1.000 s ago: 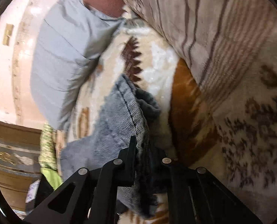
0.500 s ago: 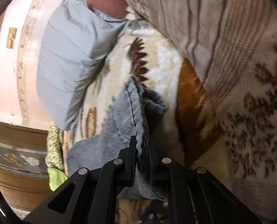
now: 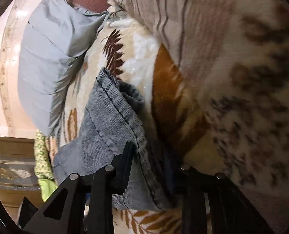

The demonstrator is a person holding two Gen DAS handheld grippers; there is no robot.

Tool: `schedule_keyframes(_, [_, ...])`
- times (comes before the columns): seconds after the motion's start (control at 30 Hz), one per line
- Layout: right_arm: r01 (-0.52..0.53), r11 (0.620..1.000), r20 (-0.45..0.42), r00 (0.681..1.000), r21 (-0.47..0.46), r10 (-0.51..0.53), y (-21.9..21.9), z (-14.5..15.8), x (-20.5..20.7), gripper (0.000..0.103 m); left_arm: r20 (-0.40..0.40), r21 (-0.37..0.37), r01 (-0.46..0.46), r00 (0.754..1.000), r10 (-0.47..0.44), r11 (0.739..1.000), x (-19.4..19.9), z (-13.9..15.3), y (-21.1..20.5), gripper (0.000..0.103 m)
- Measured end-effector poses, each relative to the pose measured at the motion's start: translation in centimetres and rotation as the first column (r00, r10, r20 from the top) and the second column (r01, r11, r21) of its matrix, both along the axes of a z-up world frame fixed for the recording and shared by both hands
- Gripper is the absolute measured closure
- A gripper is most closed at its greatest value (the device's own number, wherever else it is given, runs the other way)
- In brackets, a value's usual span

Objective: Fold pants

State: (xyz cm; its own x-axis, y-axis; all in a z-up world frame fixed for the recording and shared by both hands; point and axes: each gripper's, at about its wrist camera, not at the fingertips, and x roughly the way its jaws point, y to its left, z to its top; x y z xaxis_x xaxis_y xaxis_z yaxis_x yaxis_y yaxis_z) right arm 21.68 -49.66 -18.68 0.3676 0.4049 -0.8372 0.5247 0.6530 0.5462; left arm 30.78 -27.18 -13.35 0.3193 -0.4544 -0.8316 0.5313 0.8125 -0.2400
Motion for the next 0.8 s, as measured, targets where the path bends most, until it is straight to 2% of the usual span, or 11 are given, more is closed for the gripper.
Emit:
schedule_keyframes(0.07, [-0.02, 0.999, -0.009, 1.0, -0.032, 0.02, 0.7, -0.2, 0.1, 0.067, 0.004, -0.001, -0.006, 1.0, 0.006, 1.0, 0.5, 0.0, 0.1, 0.053])
schedule_keyframes(0.1, [-0.029, 0.998, -0.015, 0.999, -0.054, 0.028, 0.9, -0.6, 0.4, 0.073, 0.001, -0.002, -0.008, 1.0, 0.008, 1.0, 0.9, -0.1, 0.1, 0.053])
schedule_keyframes(0.13, [-0.032, 0.997, -0.011, 0.999, -0.072, 0.031, 0.9, -0.5, 0.7, 0.084, -0.003, -0.003, -0.017, 1.0, 0.017, 1.0, 1.0, -0.1, 0.2, 0.053])
schedule_keyframes(0.17, [-0.041, 0.996, 0.016, 0.999, -0.084, 0.043, 1.2, 0.1, 0.9, 0.089, -0.008, -0.006, -0.021, 1.0, 0.021, 1.0, 1.2, 0.0, 0.4, 0.053])
schedule_keyframes(0.3, [-0.051, 0.984, 0.163, 0.983, -0.172, 0.08, 2.6, 6.2, -0.3, 0.092, -0.014, -0.037, -0.033, 0.999, 0.033, 0.999, 0.7, 0.4, 1.0, 0.053])
schedule_keyframes(0.37, [-0.058, 0.977, 0.196, 0.976, -0.207, 0.1, 3.4, 8.0, -0.5, 0.092, -0.013, -0.037, -0.03, 0.999, 0.03, 0.999, 0.5, 0.6, 1.4, 0.053])
schedule_keyframes(0.5, [-0.065, 0.976, 0.191, 0.976, -0.207, 0.105, 3.8, 8.0, -0.3, 0.092, -0.004, -0.039, -0.019, 1.0, 0.019, 0.999, 0.3, 0.9, 1.3, 0.053])
schedule_keyframes(0.63, [-0.028, 0.993, 0.19, 0.981, -0.114, 0.05, 2.1, 6.2, -0.7, 0.091, 0.0, -0.044, -0.002, 1.0, 0.002, 0.999, 0.1, 1.0, 0.9, 0.052])
schedule_keyframes(0.7, [-0.022, 0.996, 0.156, 0.987, -0.087, 0.035, 1.7, 4.5, -0.3, 0.084, -0.002, -0.033, 0.002, 1.0, -0.002, 0.999, 0.2, 0.8, 0.6, 0.052])
schedule_keyframes(0.73, [-0.015, 0.995, 0.108, 0.994, -0.094, 0.025, 1.5, 3.3, -0.2, 0.079, -0.001, -0.029, 0.004, 1.0, -0.004, 1.0, 0.2, 0.8, 0.5, 0.052])
schedule_keyframes(0.8, [-0.02, 0.994, 0.038, 0.999, -0.111, 0.024, 1.3, 1.4, -0.2, 0.039, -0.005, -0.028, 0.009, 1.0, -0.01, 1.0, 0.2, 0.7, 0.4, 0.052])
